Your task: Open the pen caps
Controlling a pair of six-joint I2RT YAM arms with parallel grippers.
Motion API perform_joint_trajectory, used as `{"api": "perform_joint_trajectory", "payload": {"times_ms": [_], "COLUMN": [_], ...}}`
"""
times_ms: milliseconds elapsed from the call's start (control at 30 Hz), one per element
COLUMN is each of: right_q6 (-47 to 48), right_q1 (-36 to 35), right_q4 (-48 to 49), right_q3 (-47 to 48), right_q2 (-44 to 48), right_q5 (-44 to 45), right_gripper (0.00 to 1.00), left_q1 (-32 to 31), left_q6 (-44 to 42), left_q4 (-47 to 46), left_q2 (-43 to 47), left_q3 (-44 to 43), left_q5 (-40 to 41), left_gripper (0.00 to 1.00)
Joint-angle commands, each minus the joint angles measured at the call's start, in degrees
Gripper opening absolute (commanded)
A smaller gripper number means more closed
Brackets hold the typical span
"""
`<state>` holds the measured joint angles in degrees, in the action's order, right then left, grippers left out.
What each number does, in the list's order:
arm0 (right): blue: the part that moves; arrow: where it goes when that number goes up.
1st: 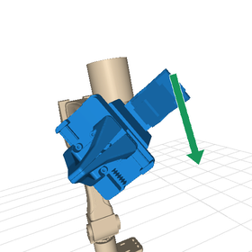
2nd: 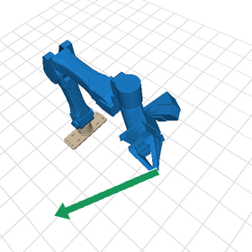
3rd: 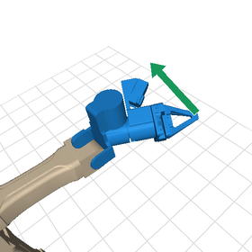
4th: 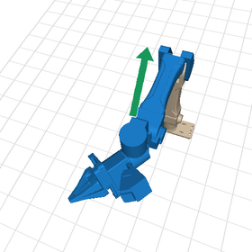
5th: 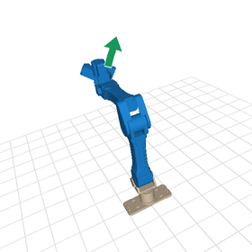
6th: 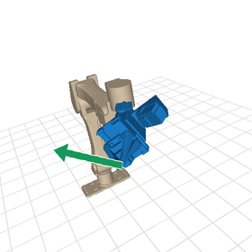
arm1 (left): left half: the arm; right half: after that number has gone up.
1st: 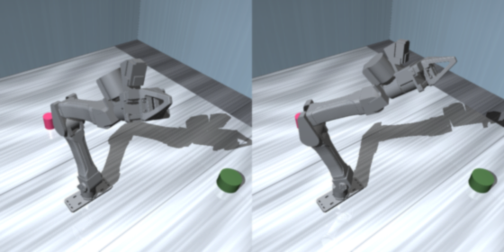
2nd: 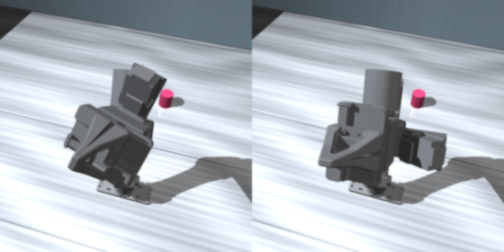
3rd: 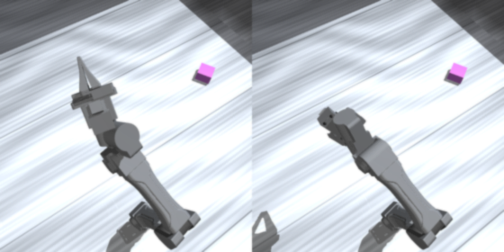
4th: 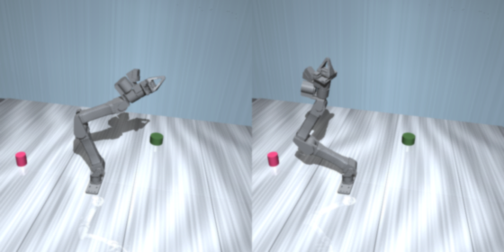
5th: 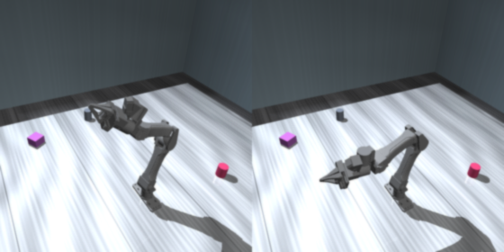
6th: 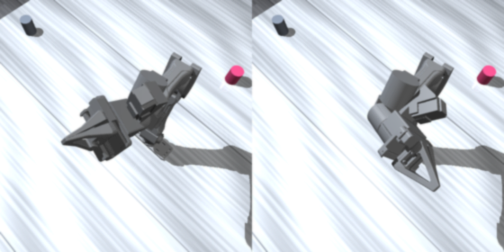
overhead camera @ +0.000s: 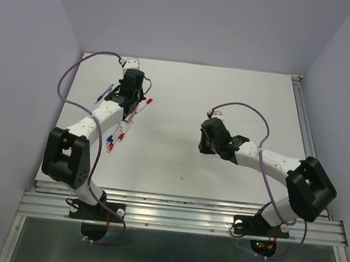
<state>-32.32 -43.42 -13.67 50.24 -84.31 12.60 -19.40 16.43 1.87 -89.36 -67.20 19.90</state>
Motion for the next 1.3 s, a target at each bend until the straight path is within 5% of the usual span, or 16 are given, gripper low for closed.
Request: {"api": "perform_joint_trajectory", "payload": {"times_ms": [0, 533, 1000, 1067, 1167, 1267], "right_q6": [2.96, 4.46, 3.84, 4.10, 3.40, 2.96], "right_q1": [1.67, 3.60, 3.60, 3.60, 3.60, 3.60], "right_q4": [-2.67, -2.41, -4.08, -4.43, -4.35, -2.16], "right_q3": [5.39, 6.89, 6.28, 6.19, 4.97, 3.12], "right_q2": [-4.87, -12.37, -6.59, -4.12, 1.42, 6.52], "right_q5": [10.50, 12.45, 10.87, 10.78, 12.26, 13.41], "right_gripper": [0.10, 0.27, 0.38, 0.49, 0.88, 1.00], "left_q1": [0.41, 0.50, 1.20, 1.91, 3.04, 5.15], "left_q6": [-1.31, 3.35, -2.25, -3.59, -7.37, -10.35], "left_q4": [2.35, 4.19, 6.92, 8.23, 9.56, 9.12], "left_q2": [4.63, 7.36, 3.94, 2.53, -0.71, -3.00], "left_q3": [4.00, 8.84, 1.82, -0.03, -2.49, -5.13], "left_q5": [1.98, 2.69, 4.71, 5.58, 7.17, 5.25], "left_gripper": [0.00, 0.00, 0.00, 0.00, 0.00, 0.00]}}
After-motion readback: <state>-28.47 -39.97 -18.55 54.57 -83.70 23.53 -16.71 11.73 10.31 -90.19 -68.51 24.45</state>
